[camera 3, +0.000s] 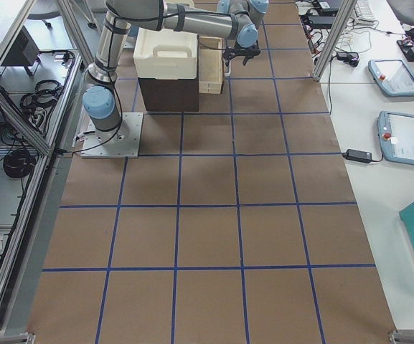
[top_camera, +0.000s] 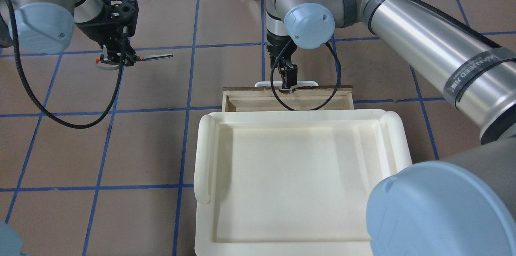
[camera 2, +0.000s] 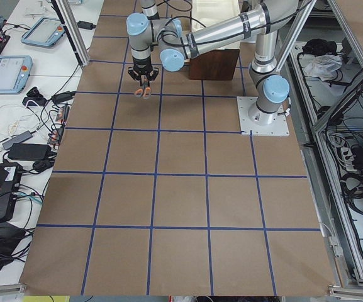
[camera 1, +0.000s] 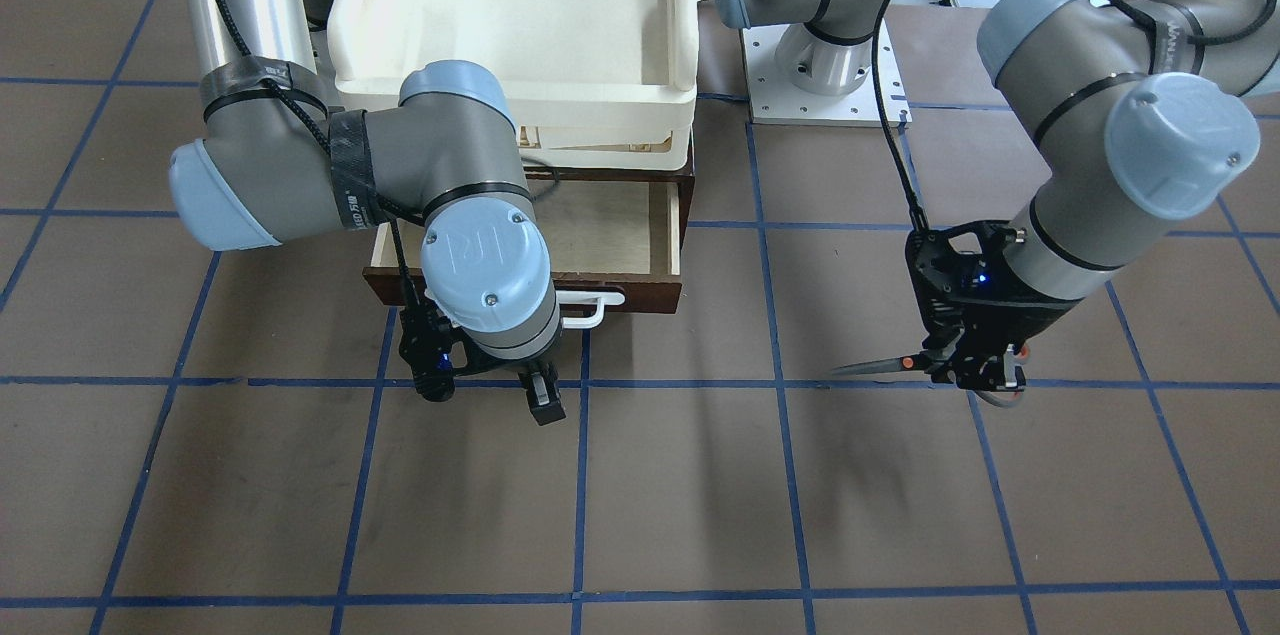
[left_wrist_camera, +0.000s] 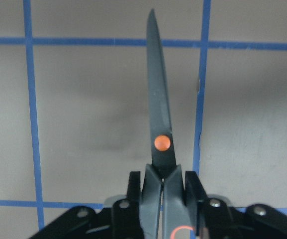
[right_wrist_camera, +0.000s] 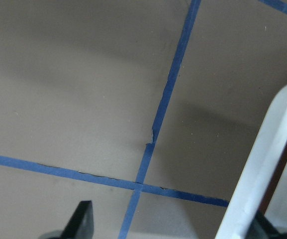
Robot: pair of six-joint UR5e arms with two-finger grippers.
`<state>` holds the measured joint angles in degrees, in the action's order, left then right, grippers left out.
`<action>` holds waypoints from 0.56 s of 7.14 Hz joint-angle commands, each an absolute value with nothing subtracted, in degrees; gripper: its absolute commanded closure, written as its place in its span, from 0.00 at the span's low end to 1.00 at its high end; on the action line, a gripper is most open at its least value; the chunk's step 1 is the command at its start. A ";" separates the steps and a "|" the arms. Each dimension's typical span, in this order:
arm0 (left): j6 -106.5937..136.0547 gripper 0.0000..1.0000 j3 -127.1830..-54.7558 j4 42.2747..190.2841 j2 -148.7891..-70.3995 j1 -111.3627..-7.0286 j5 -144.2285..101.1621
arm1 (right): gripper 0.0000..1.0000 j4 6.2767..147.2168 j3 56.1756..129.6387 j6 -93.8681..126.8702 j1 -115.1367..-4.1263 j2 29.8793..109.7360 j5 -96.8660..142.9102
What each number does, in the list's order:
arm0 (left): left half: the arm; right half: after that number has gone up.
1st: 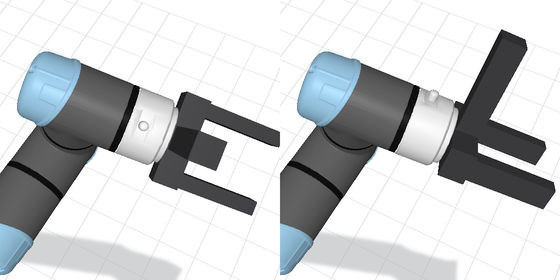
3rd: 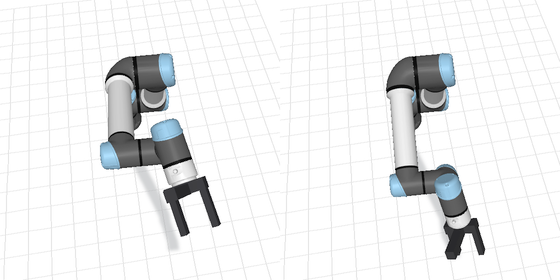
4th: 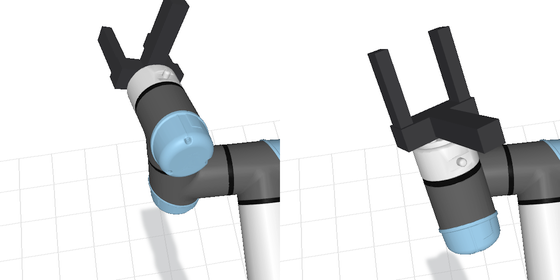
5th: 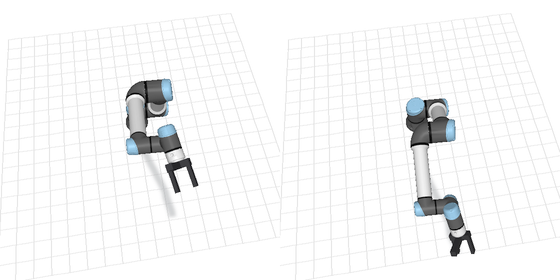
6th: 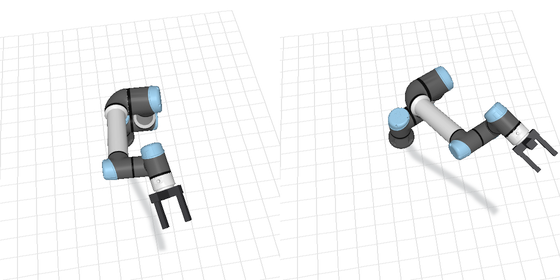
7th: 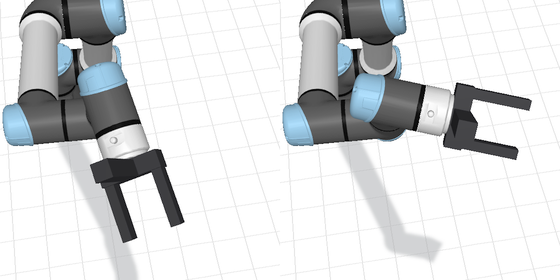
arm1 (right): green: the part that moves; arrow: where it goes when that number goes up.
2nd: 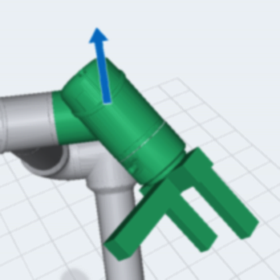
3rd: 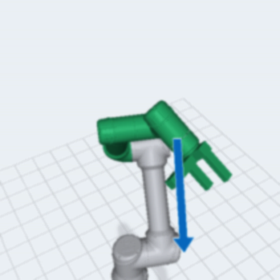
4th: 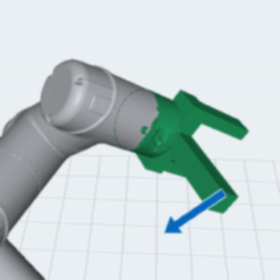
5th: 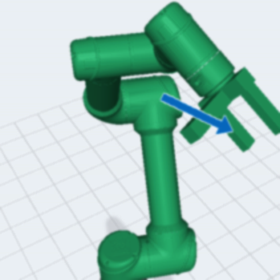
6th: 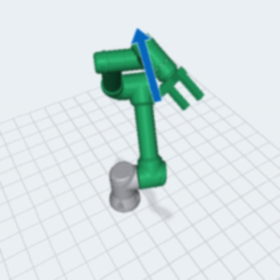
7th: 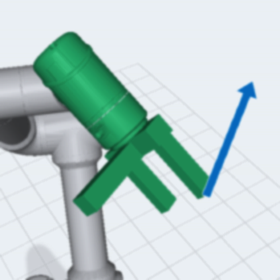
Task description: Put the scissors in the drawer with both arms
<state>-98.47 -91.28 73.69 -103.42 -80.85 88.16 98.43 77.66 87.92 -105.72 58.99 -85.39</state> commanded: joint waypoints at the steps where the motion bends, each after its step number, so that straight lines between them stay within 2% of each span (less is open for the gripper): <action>1: -97.73 0.92 -90.70 78.73 -98.99 -82.44 87.54 | 0.00 98.44 76.38 87.54 -105.56 58.10 -85.43; 4: -96.69 0.92 -90.35 82.53 -94.31 -84.54 86.05 | 0.00 98.53 75.24 86.40 -104.77 57.92 -85.34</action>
<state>-97.49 -90.48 81.80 -95.59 -83.52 86.73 98.53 75.90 86.62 -105.01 58.02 -85.38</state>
